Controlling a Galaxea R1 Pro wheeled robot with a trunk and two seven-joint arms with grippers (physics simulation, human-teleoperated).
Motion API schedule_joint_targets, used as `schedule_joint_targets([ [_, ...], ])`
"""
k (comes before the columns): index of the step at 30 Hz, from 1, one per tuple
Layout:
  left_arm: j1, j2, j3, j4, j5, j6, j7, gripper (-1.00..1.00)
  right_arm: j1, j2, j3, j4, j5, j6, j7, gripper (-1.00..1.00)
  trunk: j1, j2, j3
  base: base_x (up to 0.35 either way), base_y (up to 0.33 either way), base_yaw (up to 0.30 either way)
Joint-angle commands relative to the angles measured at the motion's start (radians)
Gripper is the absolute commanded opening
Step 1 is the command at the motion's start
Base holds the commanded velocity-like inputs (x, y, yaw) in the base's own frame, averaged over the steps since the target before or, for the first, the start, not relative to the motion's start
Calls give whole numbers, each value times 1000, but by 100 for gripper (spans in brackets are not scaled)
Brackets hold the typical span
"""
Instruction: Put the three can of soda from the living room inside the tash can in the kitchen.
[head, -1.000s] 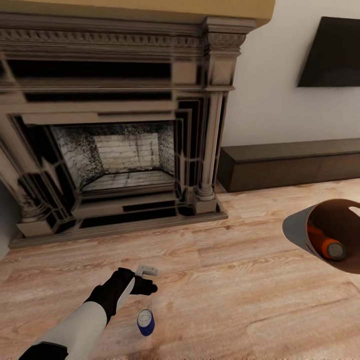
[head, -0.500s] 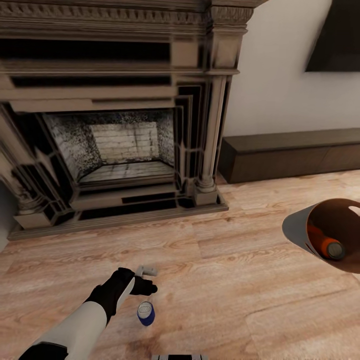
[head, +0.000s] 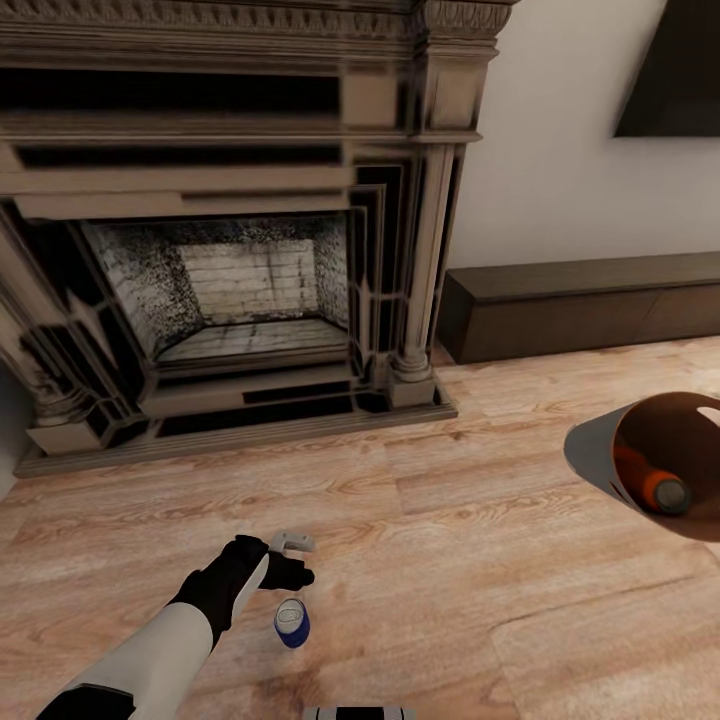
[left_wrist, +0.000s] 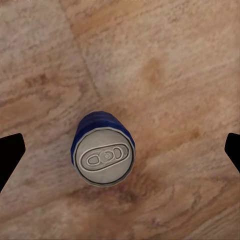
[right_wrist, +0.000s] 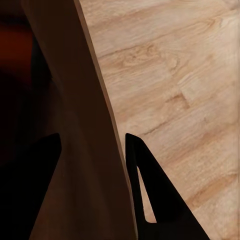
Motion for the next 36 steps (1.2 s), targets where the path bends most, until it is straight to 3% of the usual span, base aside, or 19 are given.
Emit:
schedule_joint_targets([
  [1,0,0,0,0,0,0,0,100,-1,0,0,-4,-16,3,4,-100,0,0,0,0,0,0],
  [7,1,0,-1,-1,0,-1,0,100,-1,-1,3,-33,-16,3,4,-100,0,0,0,0,0,0],
  [16,1,0,-1,-1,0,-1,0,100,-1,0,37,-37,-16,3,4,-100,0,0,0,0,0,0],
  [36,1,-1,-1,-1,-1,-10,1,100,1,0,40,-37,-16,3,4,-100,0,0,0,0,42,0],
])
